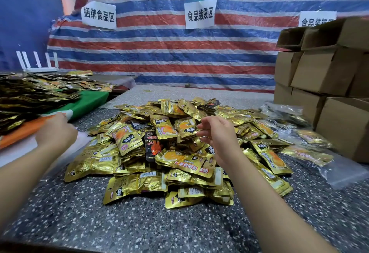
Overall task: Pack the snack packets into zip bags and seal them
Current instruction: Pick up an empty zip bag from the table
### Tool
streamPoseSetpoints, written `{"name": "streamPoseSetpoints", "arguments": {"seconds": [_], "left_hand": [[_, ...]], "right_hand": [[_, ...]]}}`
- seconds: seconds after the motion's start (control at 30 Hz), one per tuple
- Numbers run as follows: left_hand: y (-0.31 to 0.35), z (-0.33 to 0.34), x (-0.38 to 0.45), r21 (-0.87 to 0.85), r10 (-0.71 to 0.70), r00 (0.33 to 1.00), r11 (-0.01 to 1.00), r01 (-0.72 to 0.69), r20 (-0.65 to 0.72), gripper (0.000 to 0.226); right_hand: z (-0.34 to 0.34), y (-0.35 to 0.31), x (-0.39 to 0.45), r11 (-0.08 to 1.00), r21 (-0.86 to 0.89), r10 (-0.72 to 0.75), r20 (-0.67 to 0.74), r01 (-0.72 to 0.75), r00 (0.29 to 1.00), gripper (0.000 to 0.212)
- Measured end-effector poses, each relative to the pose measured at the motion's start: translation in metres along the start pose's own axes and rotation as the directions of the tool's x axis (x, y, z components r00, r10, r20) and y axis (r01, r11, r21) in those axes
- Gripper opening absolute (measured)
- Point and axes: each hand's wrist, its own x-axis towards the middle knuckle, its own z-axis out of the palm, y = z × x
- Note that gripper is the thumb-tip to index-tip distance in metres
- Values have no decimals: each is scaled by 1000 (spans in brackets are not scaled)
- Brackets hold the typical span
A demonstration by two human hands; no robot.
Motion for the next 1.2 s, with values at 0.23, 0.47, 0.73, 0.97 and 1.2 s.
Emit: {"name": "streamPoseSetpoints", "arguments": {"seconds": [0.23, 0.47, 0.73, 0.97, 1.2], "left_hand": [[102, -29, -42, -357, 167, 958, 901, -245, -233, 19], [202, -50, -114, -693, 334, 870, 528, -491, -362, 17], [234, -15, -210, -854, 558, 790, 254, -454, -254, 17], [226, 9, -232, -787, 736, 644, 264, -557, -209, 22], [219, 9, -223, -815, 777, 629, 338, -471, -42, 38]], "right_hand": [[3, -4, 1, 1000, 11, 7, 16, -7, 1000, 17], [1, -5, 3, 999, 37, 5, 40, -7, 999, 18], [-12, 1, 13, 996, 76, 42, -23, -40, 999, 30], [-32, 13, 18, 996, 39, 82, -56, -80, 995, 34], [-42, 18, 14, 993, -112, 20, -35, -24, 999, 34]]}}
